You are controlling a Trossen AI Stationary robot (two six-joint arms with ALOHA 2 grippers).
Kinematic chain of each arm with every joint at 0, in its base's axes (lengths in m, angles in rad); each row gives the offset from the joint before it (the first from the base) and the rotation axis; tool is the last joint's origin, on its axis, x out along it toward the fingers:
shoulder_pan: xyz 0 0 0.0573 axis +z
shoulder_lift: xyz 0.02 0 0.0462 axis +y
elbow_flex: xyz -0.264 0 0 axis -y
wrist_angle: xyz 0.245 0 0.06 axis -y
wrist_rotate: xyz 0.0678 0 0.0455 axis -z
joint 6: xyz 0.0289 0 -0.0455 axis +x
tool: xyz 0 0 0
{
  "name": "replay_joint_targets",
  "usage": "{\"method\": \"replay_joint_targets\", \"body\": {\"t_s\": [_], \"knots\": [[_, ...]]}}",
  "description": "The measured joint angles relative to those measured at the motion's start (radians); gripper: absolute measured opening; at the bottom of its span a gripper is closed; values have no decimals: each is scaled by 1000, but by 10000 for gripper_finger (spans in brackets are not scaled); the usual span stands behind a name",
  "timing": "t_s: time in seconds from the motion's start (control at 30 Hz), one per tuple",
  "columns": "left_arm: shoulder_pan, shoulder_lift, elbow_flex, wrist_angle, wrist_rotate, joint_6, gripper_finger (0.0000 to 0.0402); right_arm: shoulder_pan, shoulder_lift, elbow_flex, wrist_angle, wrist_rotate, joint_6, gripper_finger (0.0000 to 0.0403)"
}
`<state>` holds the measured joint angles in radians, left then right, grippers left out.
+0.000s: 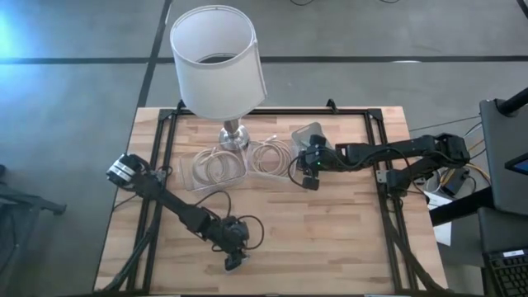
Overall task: Pick & Place USB Port
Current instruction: Put the violet USB cable into the gray bin
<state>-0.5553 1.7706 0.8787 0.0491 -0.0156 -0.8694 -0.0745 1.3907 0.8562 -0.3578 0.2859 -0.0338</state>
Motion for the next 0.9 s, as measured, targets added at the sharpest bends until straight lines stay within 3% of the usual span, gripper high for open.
{"method": "replay_joint_targets", "body": {"t_s": [0.13, 0.4, 0.6, 0.8, 0.9], "knots": [[1, -7, 0, -2, 13, 79, 177, 0, 0, -1, 26, 0, -1, 125], [53, -43, 0, -9, 21, 178, 19, 0, 5, -1, 102, -21, -47, 141], [109, -83, 0, -65, 16, 286, 17, 6, 5, -1, 121, -42, -51, 140], [182, -154, 0, -94, -21, 443, 8, 12, 5, -1, 193, -159, -90, 143], [223, -206, 0, -92, -51, 518, 8, 29, -4, 0, 183, -165, -102, 147]]}}
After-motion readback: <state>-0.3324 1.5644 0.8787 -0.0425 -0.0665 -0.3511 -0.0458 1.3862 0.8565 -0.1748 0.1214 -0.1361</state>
